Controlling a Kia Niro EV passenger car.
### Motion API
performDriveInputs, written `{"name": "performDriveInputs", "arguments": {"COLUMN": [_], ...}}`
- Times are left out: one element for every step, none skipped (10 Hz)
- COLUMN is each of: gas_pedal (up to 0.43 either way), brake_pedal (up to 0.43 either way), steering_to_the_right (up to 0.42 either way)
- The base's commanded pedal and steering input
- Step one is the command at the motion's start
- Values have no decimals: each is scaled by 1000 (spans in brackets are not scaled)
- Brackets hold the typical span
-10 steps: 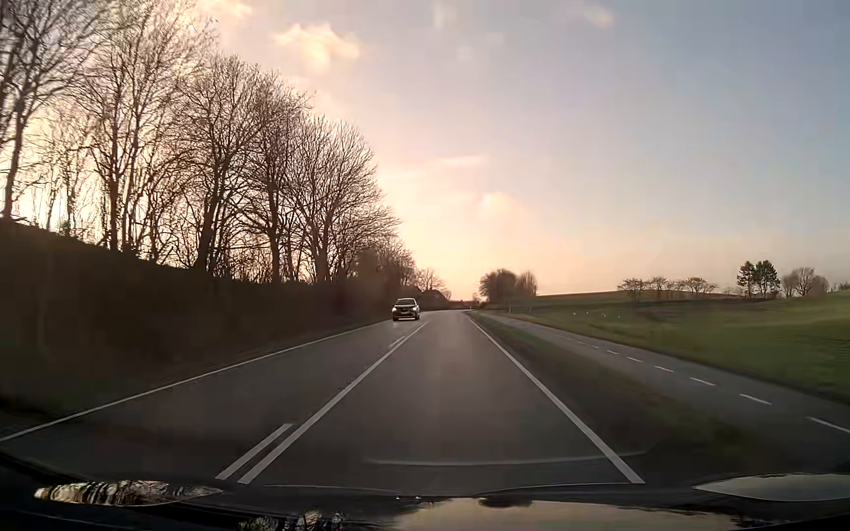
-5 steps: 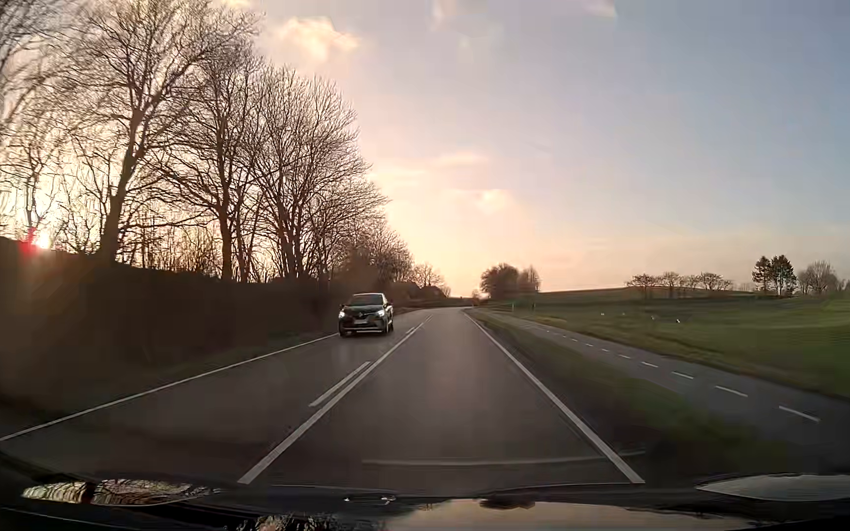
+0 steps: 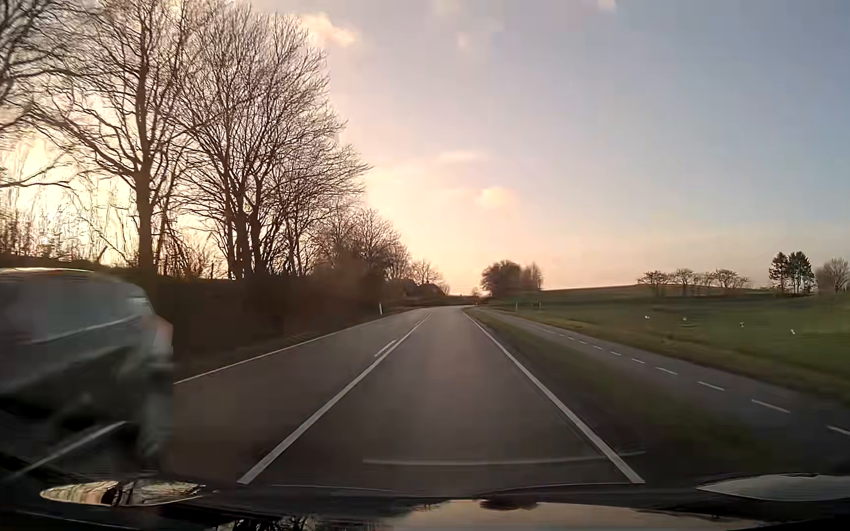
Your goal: Follow the waypoints while adhering to traffic rules and regulations
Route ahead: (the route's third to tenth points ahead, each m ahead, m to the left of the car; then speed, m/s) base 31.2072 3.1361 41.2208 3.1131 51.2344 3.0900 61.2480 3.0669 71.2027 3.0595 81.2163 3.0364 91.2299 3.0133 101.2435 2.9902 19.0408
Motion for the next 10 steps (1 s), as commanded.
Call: {"name": "performDriveInputs", "arguments": {"gas_pedal": [248, 248, 248, 248, 240, 228, 220, 220, 220, 209], "brake_pedal": [0, 0, 0, 0, 0, 0, 0, 0, 0, 0], "steering_to_the_right": [0, 0, 0, 1, 3, 3, 3, 3, 3, 3]}}
